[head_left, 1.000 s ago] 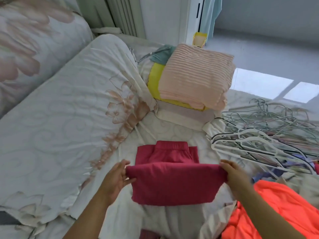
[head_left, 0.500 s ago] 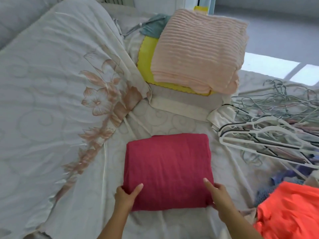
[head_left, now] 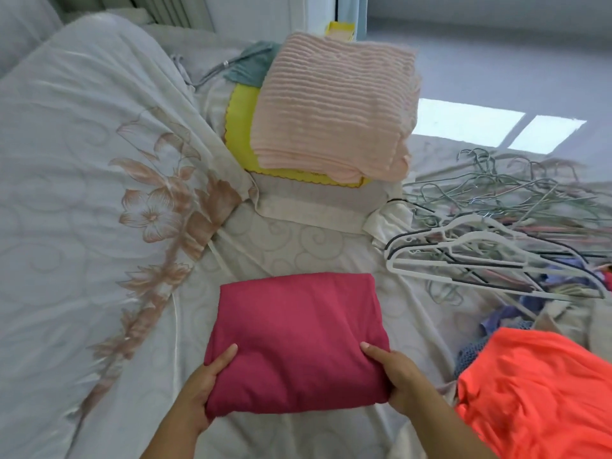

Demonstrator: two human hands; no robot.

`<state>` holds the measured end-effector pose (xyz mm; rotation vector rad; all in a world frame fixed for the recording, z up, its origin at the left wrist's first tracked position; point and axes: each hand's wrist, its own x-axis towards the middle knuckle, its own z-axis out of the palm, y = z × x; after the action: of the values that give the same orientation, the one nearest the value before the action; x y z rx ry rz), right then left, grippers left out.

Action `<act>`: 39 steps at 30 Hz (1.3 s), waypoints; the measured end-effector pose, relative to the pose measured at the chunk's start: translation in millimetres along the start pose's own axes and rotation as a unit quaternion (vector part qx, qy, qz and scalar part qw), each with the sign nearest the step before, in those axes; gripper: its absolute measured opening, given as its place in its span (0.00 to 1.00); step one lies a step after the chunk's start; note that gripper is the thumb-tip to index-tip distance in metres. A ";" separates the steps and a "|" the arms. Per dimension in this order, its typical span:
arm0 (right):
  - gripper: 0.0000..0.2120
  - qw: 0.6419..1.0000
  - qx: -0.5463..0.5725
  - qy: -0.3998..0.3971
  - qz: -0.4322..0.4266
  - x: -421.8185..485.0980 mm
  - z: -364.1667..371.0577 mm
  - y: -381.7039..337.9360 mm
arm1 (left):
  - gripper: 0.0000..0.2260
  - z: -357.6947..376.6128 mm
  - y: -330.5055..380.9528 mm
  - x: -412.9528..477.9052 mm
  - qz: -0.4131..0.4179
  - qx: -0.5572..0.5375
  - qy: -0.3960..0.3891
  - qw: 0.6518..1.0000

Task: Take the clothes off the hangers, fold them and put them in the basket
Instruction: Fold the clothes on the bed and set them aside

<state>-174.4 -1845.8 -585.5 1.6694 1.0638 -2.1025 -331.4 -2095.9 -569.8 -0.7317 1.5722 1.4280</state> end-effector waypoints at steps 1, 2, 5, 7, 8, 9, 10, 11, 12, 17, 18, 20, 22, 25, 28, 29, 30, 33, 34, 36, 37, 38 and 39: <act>0.13 1.000 0.017 -0.002 -0.004 -6.5 -2.0 1.7 | 0.17 -0.1 3.0 -6.7 0.001 0.000 -0.005 1.000; 0.13 1.000 0.031 -0.003 -0.006 -12.9 -2.7 2.5 | 0.18 0.4 5.8 -12.3 0.003 0.008 -0.011 1.000; 0.13 0.998 0.044 0.001 -0.048 -27.5 0.4 -5.8 | 0.21 9.9 22.2 -26.5 0.047 0.063 0.003 0.997; 0.09 0.994 0.054 0.000 -0.090 -36.7 7.0 -20.6 | 0.22 20.0 44.0 -31.5 0.102 0.097 0.010 0.990; 0.07 0.992 0.065 0.002 -0.108 -40.9 9.5 -27.7 | 0.22 26.3 56.1 -34.2 0.127 0.110 0.006 0.986; 0.06 0.989 0.080 0.006 -0.122 -45.0 10.1 -33.2 | 0.21 32.2 67.8 -38.8 0.147 0.118 0.000 0.982; 0.06 0.987 0.096 0.013 -0.132 -48.8 10.0 -36.8 | 0.20 37.2 77.9 -43.2 0.164 0.126 -0.006 0.978; 0.06 0.983 0.113 0.018 -0.142 -54.6 8.2 -38.7 | 0.19 42.3 85.8 -49.9 0.176 0.131 -0.013 0.975; 0.07 0.981 0.124 0.022 -0.150 -61.4 5.1 -38.9 | 0.18 46.9 90.8 -57.6 0.187 0.138 -0.020 0.972; 0.05 0.967 0.161 0.051 -0.189 -105.6 -23.2 -36.2 | 0.19 76.1 93.6 -101.8 0.233 0.167 -0.037 0.957; 0.07 0.966 0.165 0.058 -0.192 -114.3 -30.5 -35.9 | 0.19 83.9 89.8 -111.8 0.238 0.173 -0.040 0.955; 0.14 0.963 0.173 0.058 -0.197 -132.1 -47.1 -37.2 | 0.19 97.8 83.2 -128.9 0.246 0.179 -0.041 0.952; 0.17 0.960 0.178 0.057 -0.210 -144.5 -69.0 -40.4 | 0.18 112.6 75.5 -143.7 0.239 0.186 -0.056 0.951; 0.14 0.955 0.178 0.058 -0.231 -157.6 -106.6 -48.7 | 0.18 142.4 61.4 -167.6 0.194 0.199 -0.087 0.957; 0.27 0.953 0.178 0.058 -0.239 -164.9 -146.9 -55.6 | 0.16 174.1 46.1 -184.8 0.208 0.212 -0.075 0.952; 0.27 0.952 0.182 0.054 -0.242 -169.1 -160.4 -56.8 | 0.13 185.5 39.8 -189.5 0.214 0.187 -0.053 0.957; 0.27 0.951 0.183 0.048 -0.244 -171.3 -175.2 -57.8 | 0.10 195.3 30.6 -197.9 0.225 0.149 -0.029 0.962; 0.21 0.951 0.166 0.039 -0.259 -183.1 -226.5 -59.8 | 0.16 226.7 -5.3 -188.5 0.212 0.102 -0.035 0.971; 0.17 0.951 0.160 0.039 -0.263 -189.1 -246.6 -60.9 | 0.18 242.4 -9.0 -200.0 0.208 0.119 -0.016 0.971; 0.11 0.950 0.149 0.042 -0.272 -200.6 -290.2 -65.1 | 0.21 288.3 -17.4 -245.9 0.245 0.120 -0.023 0.962; 0.10 0.948 0.151 0.047 -0.275 -206.6 -312.5 -68.6 | 0.19 307.1 -26.0 -253.9 0.266 0.160 -0.050 0.949; 0.09 0.946 0.158 0.056 -0.276 -209.8 -337.0 -73.2 | 0.17 329.5 -33.9 -265.3 0.271 0.185 -0.062 0.943; 0.08 0.943 0.164 0.064 -0.283 -214.4 -360.6 -78.1 | 0.15 354.8 -44.1 -274.0 0.264 0.197 -0.080 0.941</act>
<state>110.4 -1599.0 -385.4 1.8289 1.4359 -2.6816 -94.8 -1791.1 -337.5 0.0560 1.9277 1.4223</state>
